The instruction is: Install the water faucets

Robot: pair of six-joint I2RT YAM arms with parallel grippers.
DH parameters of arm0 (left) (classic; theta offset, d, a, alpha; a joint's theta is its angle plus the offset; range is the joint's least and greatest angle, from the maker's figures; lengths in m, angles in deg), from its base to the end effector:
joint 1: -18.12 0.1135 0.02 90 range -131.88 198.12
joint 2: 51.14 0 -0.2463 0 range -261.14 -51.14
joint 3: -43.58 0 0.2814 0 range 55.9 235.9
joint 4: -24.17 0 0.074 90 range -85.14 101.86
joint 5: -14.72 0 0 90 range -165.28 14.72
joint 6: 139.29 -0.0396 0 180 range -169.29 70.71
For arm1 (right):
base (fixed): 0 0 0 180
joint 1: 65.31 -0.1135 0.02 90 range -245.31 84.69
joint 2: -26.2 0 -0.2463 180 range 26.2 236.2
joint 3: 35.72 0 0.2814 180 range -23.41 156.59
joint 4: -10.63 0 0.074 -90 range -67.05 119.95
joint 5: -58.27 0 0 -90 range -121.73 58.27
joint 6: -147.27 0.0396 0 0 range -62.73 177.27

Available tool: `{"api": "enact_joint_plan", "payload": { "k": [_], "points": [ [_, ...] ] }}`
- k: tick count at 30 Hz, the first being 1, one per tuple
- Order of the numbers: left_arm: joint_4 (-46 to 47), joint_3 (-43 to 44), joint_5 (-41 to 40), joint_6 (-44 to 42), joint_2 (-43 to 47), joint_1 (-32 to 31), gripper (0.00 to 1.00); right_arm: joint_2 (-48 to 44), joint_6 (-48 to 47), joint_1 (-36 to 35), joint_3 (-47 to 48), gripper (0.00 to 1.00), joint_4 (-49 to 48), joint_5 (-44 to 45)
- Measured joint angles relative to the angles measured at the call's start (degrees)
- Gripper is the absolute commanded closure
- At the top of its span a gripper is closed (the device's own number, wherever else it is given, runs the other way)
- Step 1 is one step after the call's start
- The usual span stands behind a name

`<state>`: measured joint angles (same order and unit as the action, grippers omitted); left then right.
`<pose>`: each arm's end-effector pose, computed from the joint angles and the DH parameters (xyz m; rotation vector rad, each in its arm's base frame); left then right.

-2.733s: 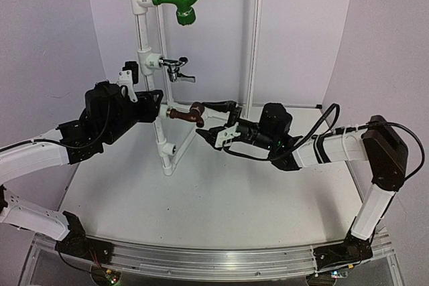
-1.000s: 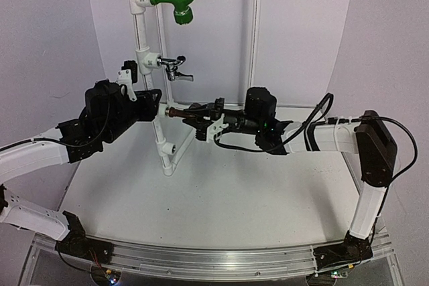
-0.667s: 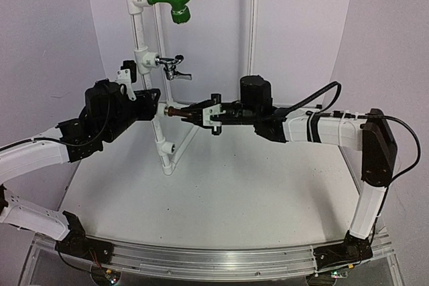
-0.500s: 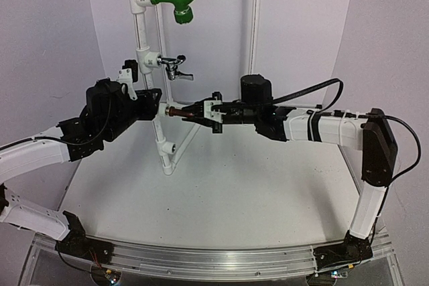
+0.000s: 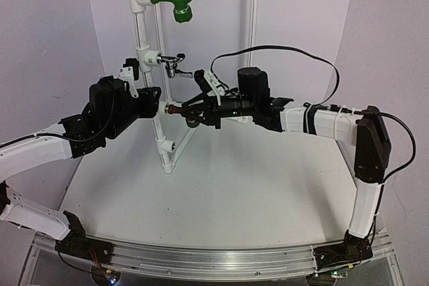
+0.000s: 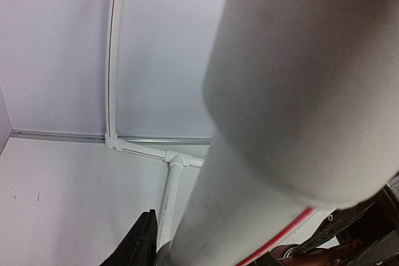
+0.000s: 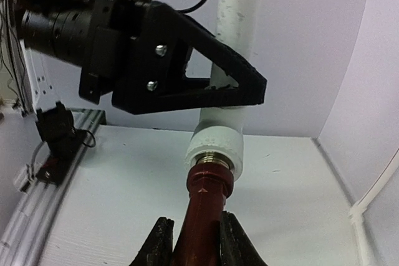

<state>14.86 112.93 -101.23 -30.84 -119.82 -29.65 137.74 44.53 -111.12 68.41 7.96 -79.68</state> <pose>0.2280 -0.2254 0.3298 0.1043 1.7256 -0.4689 0.3202 0.3716 0.2980 -1.3707 1.0888 1.1151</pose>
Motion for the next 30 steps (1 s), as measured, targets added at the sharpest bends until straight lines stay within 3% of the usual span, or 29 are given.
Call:
{"api": "enact_joint_plan", "payload": {
  "k": [8,16,20,24,26,30],
  "points": [
    [-0.04,0.35,-2.6,1.08,-0.62,0.19,1.0,4.51,32.76,1.62,2.7,1.0,-6.38,-5.14],
    [0.03,1.14,-4.93,0.91,-1.77,0.26,1.0,11.94,75.63,3.89,5.04,1.0,-22.65,-11.97],
    [0.0,1.14,-5.03,0.75,-1.8,0.24,1.0,13.96,97.22,4.07,2.7,1.0,-34.15,-10.83],
    [0.03,1.27,-4.18,0.11,-1.89,0.24,1.0,13.98,109.13,3.86,-0.11,1.0,-39.93,-8.04],
    [0.0,1.35,-3.87,-0.17,-1.91,0.24,1.0,13.63,111.92,3.75,-1.43,0.9,-41.41,-6.79],
    [-0.04,1.36,-3.32,-0.5,-1.85,0.12,1.0,11.69,115.18,3.12,-5.19,0.54,-42.51,-2.76]
  ]
}}
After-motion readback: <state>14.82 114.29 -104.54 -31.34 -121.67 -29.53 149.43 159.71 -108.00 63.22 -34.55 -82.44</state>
